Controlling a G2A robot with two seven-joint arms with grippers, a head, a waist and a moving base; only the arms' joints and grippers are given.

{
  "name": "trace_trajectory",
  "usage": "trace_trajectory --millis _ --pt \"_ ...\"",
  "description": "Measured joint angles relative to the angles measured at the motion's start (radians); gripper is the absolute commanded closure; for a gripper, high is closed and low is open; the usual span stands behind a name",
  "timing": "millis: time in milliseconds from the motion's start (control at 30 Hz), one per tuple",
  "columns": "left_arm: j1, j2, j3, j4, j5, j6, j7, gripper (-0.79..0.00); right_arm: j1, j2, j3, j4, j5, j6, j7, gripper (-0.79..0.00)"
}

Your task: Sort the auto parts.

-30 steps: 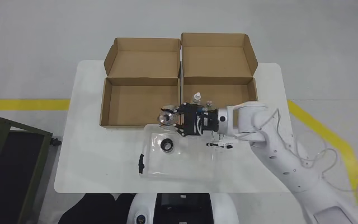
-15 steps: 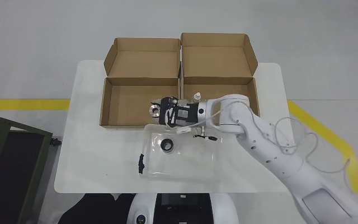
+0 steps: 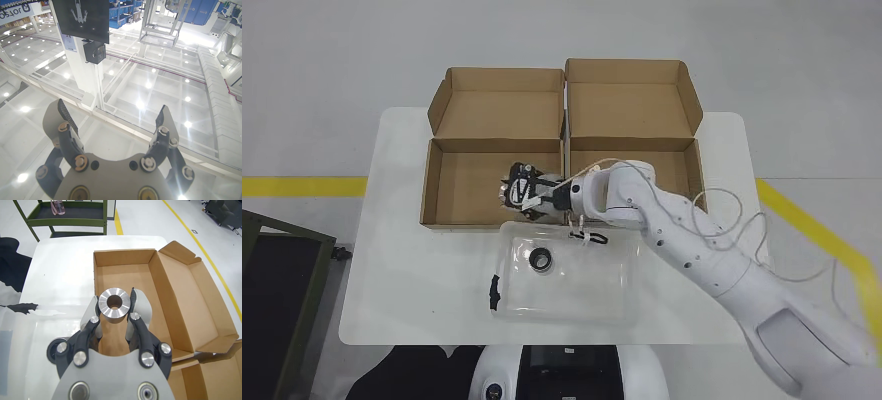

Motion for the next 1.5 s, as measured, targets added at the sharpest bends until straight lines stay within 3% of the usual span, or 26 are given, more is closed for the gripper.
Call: trace_trajectory --millis 733,1433,1500 --pt "0.000 0.000 0.000 0.000 0.000 0.000 0.000 -0.785 0.126 -0.214 -0.151 0.344 0.009 0.092 0.021 0.000" --pt "0.000 0.000 0.000 0.000 0.000 0.000 0.000 -0.785 0.139 -0.335 -0.170 0.550 -0.006 0.077 0.014 0.000" --pt "0.000 0.000 0.000 0.000 0.000 0.000 0.000 -0.785 0.142 -0.342 -0.168 0.568 -0.013 0.075 0.014 -0.191"
